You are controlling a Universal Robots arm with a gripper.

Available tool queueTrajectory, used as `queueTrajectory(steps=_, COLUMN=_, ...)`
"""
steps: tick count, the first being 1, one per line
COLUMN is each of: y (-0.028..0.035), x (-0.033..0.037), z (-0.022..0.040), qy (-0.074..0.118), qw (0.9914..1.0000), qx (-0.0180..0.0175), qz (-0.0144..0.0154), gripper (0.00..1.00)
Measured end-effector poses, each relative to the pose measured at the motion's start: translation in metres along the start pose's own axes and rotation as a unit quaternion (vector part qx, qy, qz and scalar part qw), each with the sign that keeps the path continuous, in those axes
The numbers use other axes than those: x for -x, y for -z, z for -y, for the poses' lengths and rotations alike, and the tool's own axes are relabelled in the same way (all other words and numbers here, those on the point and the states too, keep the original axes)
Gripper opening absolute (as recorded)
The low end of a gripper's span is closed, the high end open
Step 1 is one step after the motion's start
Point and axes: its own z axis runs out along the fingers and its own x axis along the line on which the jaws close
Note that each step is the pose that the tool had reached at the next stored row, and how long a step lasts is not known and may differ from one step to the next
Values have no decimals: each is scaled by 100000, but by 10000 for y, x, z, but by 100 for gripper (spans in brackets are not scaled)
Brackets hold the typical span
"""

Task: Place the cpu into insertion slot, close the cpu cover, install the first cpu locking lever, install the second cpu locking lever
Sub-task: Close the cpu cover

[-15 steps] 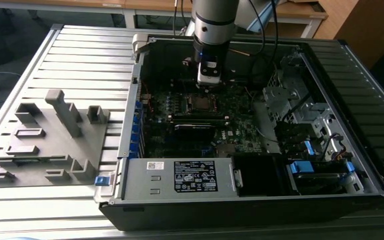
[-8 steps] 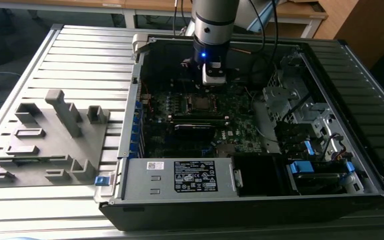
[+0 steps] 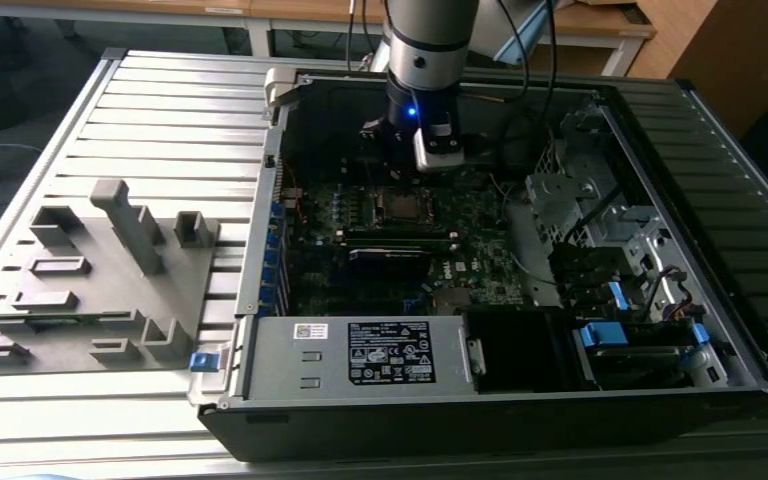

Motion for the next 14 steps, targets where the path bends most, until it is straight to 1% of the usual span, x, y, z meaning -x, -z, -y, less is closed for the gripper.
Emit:
queueTrajectory(steps=2, y=-2, x=0, z=0, qy=1879, qw=99982, qx=-1, qz=-63, gripper=11)
queueTrajectory(steps=4, y=-4, x=0, z=0, qy=3676, qw=99932, qx=3, qz=-126, gripper=11)
queueTrajectory(steps=6, y=-6, x=0, z=0, qy=5477, qw=99850, qx=2, qz=-187, gripper=11)
queueTrajectory(steps=8, y=-7, x=0, z=0, qy=7111, qw=99747, qx=1, qz=-239, gripper=11)
queueTrajectory(steps=14, y=-8, x=0, z=0, qy=7215, qw=99739, qx=2, qz=-246, gripper=11)
